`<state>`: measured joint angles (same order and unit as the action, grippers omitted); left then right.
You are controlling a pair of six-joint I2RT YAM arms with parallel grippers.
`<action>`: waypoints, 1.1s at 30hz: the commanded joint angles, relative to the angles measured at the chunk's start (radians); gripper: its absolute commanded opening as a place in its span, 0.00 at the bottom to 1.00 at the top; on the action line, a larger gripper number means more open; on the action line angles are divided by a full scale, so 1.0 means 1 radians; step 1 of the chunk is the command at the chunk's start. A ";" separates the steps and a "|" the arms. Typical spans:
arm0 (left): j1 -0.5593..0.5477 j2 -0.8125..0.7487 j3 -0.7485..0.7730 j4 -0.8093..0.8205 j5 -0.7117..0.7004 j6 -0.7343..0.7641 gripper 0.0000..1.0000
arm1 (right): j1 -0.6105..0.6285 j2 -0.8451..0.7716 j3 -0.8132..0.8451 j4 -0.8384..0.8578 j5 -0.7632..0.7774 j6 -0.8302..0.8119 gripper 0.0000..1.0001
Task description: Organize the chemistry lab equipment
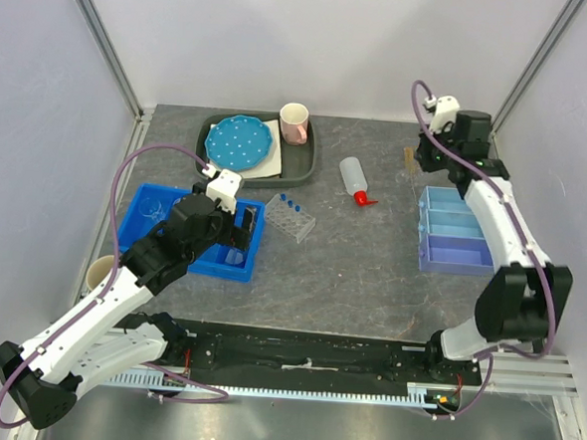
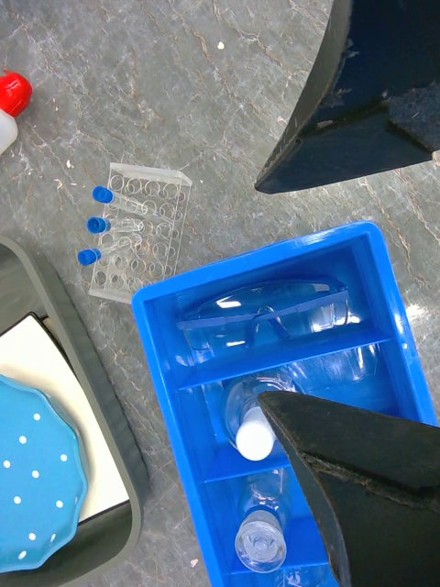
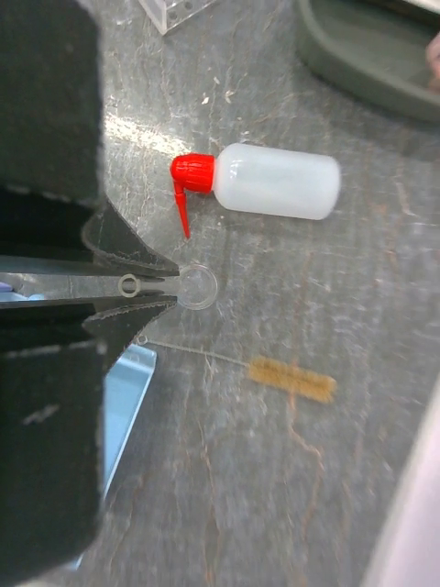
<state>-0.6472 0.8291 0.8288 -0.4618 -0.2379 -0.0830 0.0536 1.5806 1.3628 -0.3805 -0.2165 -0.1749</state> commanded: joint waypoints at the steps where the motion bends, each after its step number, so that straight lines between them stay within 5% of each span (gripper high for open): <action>1: 0.000 -0.004 0.001 0.040 -0.015 0.040 0.94 | -0.079 -0.157 -0.021 0.000 -0.049 0.029 0.09; 11: 0.000 0.004 0.000 0.043 -0.005 0.038 0.94 | -0.409 -0.240 -0.057 -0.135 -0.256 -0.004 0.09; 33: 0.000 0.013 -0.005 0.043 -0.008 0.043 0.94 | -0.500 -0.008 -0.087 -0.078 -0.403 0.025 0.12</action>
<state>-0.6472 0.8417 0.8272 -0.4614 -0.2359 -0.0822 -0.4374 1.5406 1.2205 -0.4637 -0.5690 -0.1715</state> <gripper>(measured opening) 0.939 0.153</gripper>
